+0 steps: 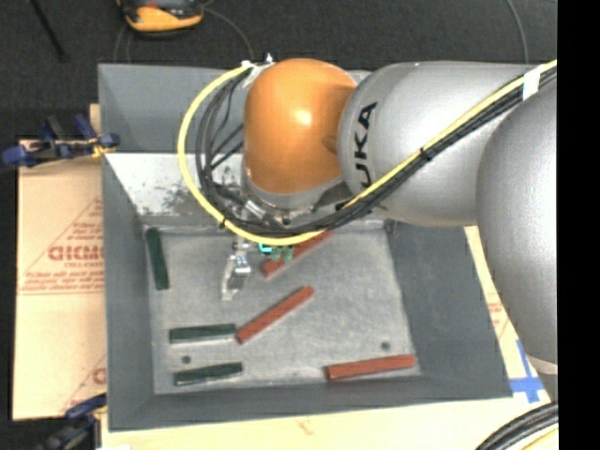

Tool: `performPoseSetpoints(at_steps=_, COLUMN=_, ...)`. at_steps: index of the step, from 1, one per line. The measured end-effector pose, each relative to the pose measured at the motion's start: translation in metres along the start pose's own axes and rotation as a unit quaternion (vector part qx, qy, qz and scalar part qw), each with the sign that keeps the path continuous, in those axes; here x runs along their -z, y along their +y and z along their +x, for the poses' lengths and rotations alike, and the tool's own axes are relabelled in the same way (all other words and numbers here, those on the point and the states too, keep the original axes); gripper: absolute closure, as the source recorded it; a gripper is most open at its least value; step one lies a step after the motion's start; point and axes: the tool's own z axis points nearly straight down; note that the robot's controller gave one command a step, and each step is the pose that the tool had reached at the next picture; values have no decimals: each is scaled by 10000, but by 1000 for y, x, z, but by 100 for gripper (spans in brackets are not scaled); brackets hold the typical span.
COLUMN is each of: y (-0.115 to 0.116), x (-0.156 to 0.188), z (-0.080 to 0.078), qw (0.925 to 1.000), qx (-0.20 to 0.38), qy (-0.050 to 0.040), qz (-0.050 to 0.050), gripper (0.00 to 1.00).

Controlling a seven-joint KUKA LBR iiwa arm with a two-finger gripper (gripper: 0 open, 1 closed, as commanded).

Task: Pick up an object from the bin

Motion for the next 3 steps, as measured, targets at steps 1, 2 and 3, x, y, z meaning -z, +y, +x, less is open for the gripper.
performPoseSetpoints(at_steps=1, y=-1, x=4, z=-1, qw=10000, qx=-15, qy=-36, qz=-7, gripper=0)
performPoseSetpoints(at_steps=2, y=-7, x=-6, z=3, qw=9998, qx=206, qy=-70, qz=-3, gripper=0)
performPoseSetpoints(at_steps=3, y=-23, x=-66, z=59, qw=9925, qx=1223, qy=-54, qz=12, gripper=0)
